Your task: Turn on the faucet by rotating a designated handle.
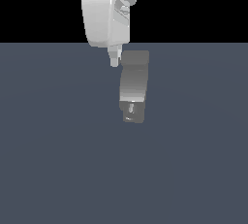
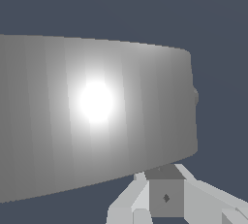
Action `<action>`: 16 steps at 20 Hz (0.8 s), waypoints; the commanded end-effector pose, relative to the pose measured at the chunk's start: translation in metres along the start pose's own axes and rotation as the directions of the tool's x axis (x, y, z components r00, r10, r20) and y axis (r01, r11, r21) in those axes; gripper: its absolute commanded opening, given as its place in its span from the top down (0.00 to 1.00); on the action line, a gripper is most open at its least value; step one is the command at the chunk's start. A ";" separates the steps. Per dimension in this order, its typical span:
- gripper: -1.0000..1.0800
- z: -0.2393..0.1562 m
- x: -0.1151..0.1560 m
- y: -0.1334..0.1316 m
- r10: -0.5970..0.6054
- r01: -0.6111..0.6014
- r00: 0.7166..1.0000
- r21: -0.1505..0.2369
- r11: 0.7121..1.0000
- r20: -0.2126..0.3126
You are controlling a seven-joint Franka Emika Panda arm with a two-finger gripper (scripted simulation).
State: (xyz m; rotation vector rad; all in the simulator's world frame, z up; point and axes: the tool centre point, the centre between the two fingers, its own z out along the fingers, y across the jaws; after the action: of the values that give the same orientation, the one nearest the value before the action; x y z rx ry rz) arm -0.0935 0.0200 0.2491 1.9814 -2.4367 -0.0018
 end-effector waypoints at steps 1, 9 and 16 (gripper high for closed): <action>1.00 0.000 0.029 -0.003 0.032 -0.032 0.999 0.002 0.999 0.001; 1.00 0.000 0.073 0.000 0.034 -0.034 0.999 0.002 0.999 0.000; 1.00 0.000 0.079 -0.012 0.014 -0.014 1.000 0.002 1.000 0.000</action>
State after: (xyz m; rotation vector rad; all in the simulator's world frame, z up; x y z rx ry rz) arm -0.1025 -0.0491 0.2492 1.9738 -2.4416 -0.0020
